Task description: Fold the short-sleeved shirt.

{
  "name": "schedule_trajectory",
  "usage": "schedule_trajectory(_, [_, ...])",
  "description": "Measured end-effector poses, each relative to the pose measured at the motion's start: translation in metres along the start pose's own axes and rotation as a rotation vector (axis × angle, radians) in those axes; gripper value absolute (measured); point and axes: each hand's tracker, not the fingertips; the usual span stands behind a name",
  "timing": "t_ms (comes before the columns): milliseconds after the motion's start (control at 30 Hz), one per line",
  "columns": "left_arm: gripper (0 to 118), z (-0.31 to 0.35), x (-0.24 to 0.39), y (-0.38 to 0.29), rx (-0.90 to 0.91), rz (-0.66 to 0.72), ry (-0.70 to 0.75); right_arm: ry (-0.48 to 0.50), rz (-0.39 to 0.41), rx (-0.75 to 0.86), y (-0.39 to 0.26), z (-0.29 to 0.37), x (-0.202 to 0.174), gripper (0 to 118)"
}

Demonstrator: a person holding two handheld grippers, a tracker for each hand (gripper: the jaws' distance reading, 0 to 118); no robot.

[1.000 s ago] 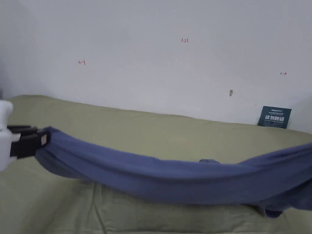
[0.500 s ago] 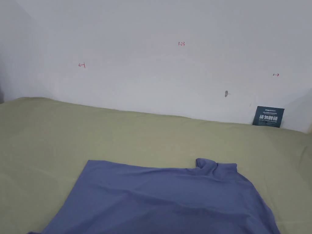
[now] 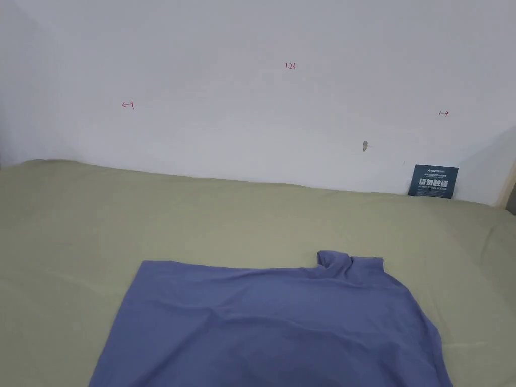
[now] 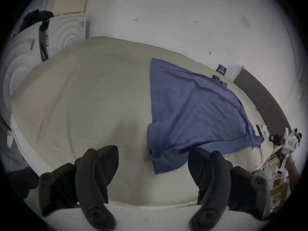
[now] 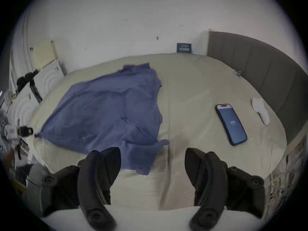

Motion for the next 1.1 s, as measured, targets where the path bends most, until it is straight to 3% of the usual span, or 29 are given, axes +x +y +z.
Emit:
schedule_trajectory(167, [91, 0.059, 0.057, 0.016, 0.224, -0.074, 0.043, -0.021, -0.020, 0.177, 0.019, 0.040, -0.021, 79])
schedule_trajectory(200, [89, 0.070, 0.068, 0.019, 0.246, -0.079, 0.034, -0.019, -0.018, 0.207, 0.026, 0.057, -0.038, 68])
schedule_trajectory(267, [89, 0.087, 0.094, 0.023, 0.258, -0.100, 0.054, -0.021, -0.007, 0.249, 0.030, 0.077, -0.058, 63])
schedule_trajectory(300, [87, 0.093, 0.103, 0.023, 0.275, -0.098, 0.095, -0.029, 0.009, 0.247, 0.030, 0.083, -0.068, 53])
schedule_trajectory(333, [81, 0.098, 0.113, 0.022, 0.273, -0.103, 0.092, -0.042, 0.044, 0.257, 0.026, 0.087, -0.074, 33])
schedule_trajectory(367, [57, 0.102, 0.121, 0.019, 0.280, -0.104, 0.097, -0.055, 0.067, 0.270, 0.022, 0.092, -0.083, 6])
schedule_trajectory(433, [0, 0.097, 0.120, 0.009, 0.273, -0.138, 0.095, -0.057, 0.069, 0.295, 0.011, 0.100, -0.094, 1])
schedule_trajectory(500, [0, 0.093, 0.125, 0.000, 0.266, -0.150, 0.111, 0.001, 0.063, 0.273, -0.001, 0.101, -0.096, 0])
schedule_trajectory(767, [4, 0.046, 0.088, -0.012, 0.080, -0.139, 0.176, 0.031, 0.065, 0.192, -0.022, 0.084, -0.095, 0])
schedule_trajectory(833, [29, 0.035, 0.078, -0.007, 0.045, -0.154, 0.186, 0.026, 0.063, 0.187, -0.020, 0.081, -0.091, 0])
schedule_trajectory(867, [60, 0.026, 0.072, -0.004, 0.031, -0.153, 0.198, 0.023, 0.062, 0.183, -0.017, 0.078, -0.091, 0])
schedule_trajectory(900, [79, 0.017, 0.067, -0.002, 0.005, -0.165, 0.188, 0.020, 0.062, 0.182, -0.016, 0.076, -0.089, 0])
schedule_trajectory(933, [85, 0.006, 0.062, 0.000, -0.011, -0.156, 0.176, 0.018, 0.058, 0.178, -0.014, 0.073, -0.087, 0])
schedule_trajectory(1100, [85, -0.027, 0.064, 0.004, -0.072, -0.167, 0.121, 0.001, 0.029, 0.148, -0.007, 0.060, -0.082, 0])
